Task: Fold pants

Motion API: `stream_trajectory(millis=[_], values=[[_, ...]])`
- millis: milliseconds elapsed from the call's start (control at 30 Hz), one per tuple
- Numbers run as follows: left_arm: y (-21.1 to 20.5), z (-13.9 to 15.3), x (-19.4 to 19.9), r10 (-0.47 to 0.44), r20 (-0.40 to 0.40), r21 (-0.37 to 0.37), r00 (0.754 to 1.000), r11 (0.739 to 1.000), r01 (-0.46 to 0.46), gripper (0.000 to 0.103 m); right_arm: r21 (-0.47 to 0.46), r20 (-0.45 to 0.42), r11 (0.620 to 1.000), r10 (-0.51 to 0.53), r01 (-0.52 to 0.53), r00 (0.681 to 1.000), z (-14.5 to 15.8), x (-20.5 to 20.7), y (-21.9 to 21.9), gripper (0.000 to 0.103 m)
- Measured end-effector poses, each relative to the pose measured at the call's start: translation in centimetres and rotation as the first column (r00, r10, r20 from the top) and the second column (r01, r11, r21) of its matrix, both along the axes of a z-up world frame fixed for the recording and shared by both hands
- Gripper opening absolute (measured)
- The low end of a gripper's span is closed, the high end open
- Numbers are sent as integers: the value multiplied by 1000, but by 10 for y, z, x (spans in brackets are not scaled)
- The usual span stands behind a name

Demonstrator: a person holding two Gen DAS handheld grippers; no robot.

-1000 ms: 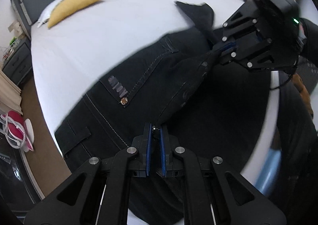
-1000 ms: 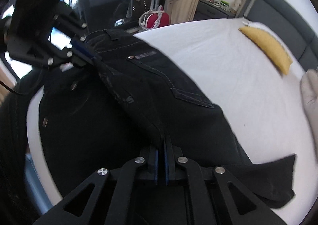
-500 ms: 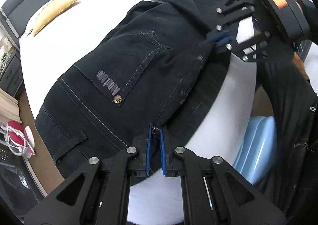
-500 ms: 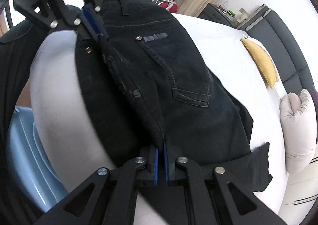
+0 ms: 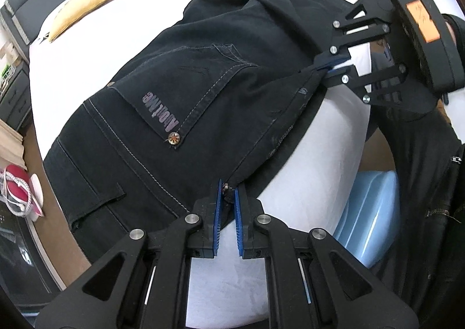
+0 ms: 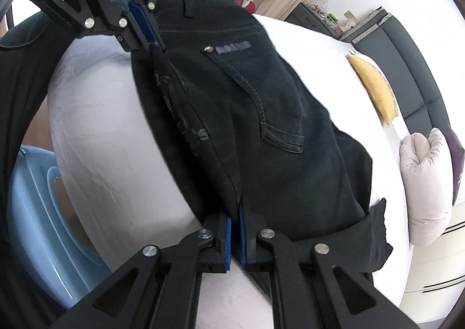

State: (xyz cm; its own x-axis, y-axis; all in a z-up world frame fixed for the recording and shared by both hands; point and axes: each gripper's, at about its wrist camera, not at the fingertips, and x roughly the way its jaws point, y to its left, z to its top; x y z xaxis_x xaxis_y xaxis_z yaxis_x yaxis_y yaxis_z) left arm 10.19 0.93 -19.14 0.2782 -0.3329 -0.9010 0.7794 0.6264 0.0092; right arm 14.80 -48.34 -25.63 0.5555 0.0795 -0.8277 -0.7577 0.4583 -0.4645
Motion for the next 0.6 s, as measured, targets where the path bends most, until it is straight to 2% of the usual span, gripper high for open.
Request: stream_trajectory(millis=[200, 300, 367, 433, 533, 600], values=[[13, 18, -4, 36, -24, 0, 999, 999, -36, 15, 30, 4, 999, -34, 34, 999, -7, 3, -1, 8], [24, 47, 2, 103, -48, -74, 994, 992, -106, 15, 36, 13, 998, -48, 47, 999, -9, 1, -1, 8], [24, 66, 9, 141, -44, -153, 989, 977, -146, 15, 33, 24, 998, -51, 50, 998, -11, -1, 0, 8], [15, 73, 20, 180, -57, -212, 982, 959, -188, 15, 31, 34, 998, -56, 55, 998, -13, -2, 1, 8], [-13, 57, 40, 227, -118, -263, 967, 931, -251, 15, 35, 44, 997, -69, 67, 997, -14, -4, 2, 8], [-31, 33, 52, 251, -169, -241, 953, 927, -287, 15, 41, 56, 996, -83, 81, 995, -15, -6, 4, 9]])
